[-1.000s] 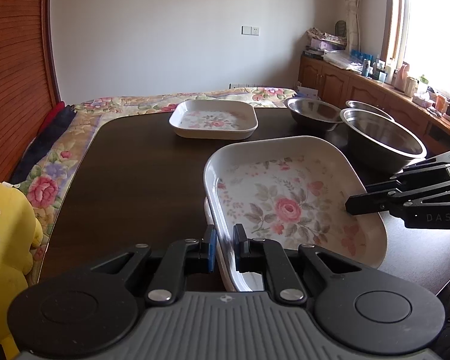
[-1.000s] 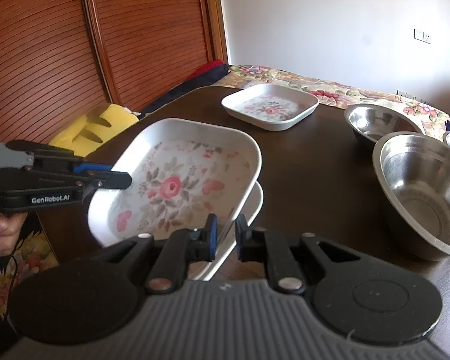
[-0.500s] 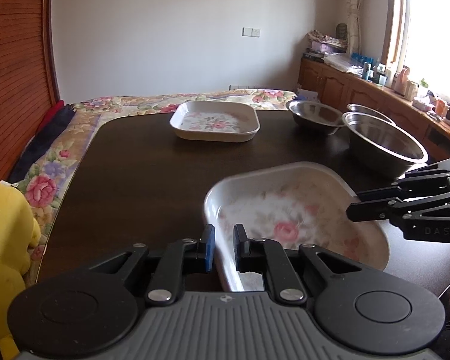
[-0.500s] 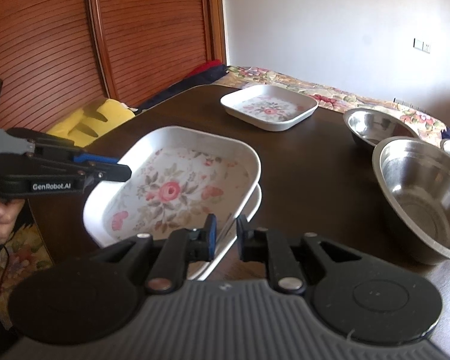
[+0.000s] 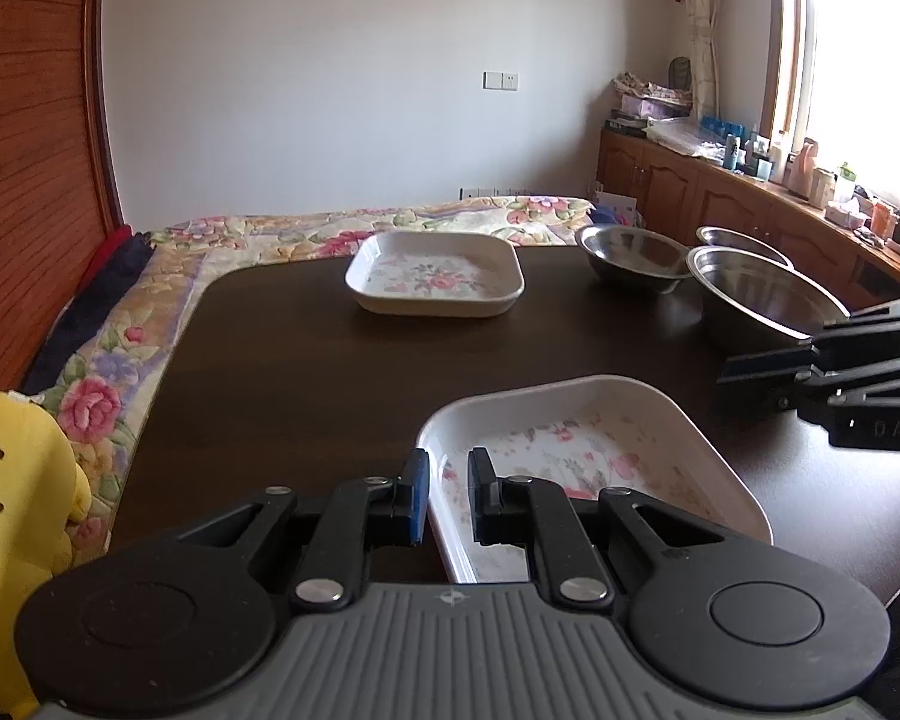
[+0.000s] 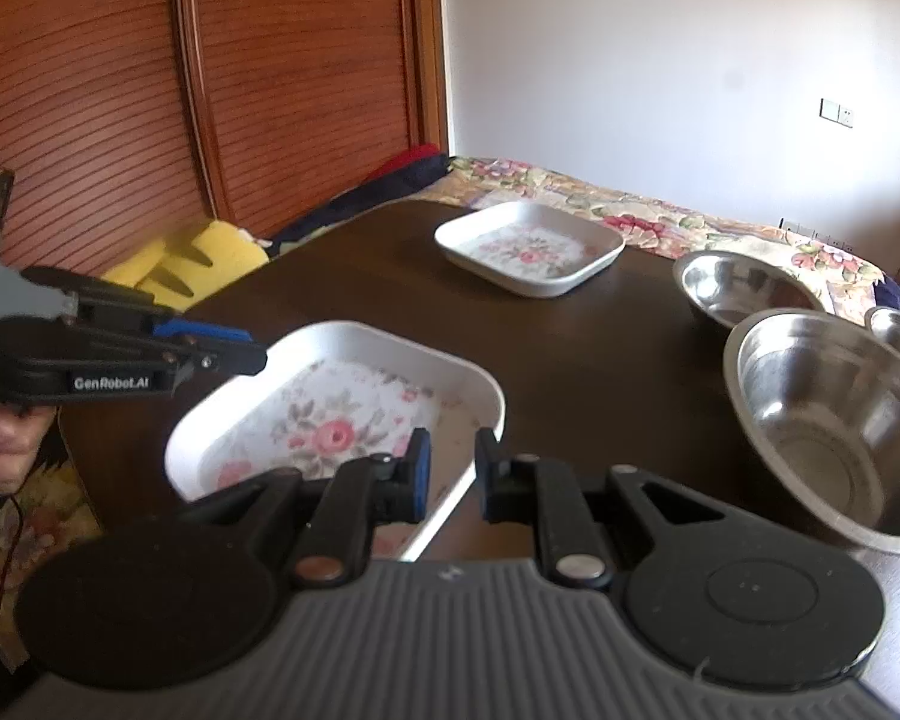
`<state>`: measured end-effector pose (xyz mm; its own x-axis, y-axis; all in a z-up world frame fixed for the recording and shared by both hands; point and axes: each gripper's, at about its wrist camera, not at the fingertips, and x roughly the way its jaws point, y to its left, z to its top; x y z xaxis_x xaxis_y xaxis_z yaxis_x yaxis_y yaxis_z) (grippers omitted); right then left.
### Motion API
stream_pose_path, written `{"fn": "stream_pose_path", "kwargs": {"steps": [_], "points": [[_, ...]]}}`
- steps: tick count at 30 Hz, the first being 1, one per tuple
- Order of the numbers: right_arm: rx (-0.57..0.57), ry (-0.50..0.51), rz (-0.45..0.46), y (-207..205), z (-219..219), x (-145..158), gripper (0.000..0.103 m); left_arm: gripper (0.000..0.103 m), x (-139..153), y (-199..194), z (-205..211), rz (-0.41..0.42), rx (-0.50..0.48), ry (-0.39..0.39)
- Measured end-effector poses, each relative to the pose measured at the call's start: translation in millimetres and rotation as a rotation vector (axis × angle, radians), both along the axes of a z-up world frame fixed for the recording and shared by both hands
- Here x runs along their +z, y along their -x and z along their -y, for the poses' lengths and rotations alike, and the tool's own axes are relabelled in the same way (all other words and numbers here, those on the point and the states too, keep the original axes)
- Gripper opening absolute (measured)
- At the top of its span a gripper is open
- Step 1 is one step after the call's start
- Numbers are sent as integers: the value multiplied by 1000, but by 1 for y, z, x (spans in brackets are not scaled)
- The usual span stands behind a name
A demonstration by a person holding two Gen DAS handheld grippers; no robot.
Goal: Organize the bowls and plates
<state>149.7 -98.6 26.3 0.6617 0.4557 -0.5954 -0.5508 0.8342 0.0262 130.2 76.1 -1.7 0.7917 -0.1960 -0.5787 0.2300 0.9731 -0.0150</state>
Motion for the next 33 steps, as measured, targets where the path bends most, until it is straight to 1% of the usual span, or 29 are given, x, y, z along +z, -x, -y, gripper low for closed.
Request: {"fn": "stream_pose_path", "kwargs": {"steps": [7, 14, 17, 23, 25, 28, 29, 30, 33], "points": [[-9, -12, 44, -15, -2, 21, 19, 43, 17, -18, -3, 44, -2, -25], [-15, -34, 69, -39, -12, 41, 19, 44, 29, -39, -15, 63, 9, -2], [-14, -35, 76, -47, -18, 44, 19, 44, 31, -47, -17, 70, 13, -11], [-26, -32, 69, -67, -30, 45, 19, 54, 34, -68, -20, 83, 15, -20], [-42, -44, 52, -76, -35, 43, 19, 60, 35, -76, -22, 90, 17, -12], [-66, -21, 62, -87, -43, 39, 19, 69, 37, -87, -23, 98, 17, -6], [-75, -16, 62, -92, -45, 37, 20, 75, 37, -90, -23, 101, 17, -5], [-83, -15, 58, -96, -46, 35, 24, 79, 38, -93, -23, 107, 18, -9], [-105, -4, 52, -107, -50, 33, 30, 82, 39, -103, -25, 116, 14, -8]]}}
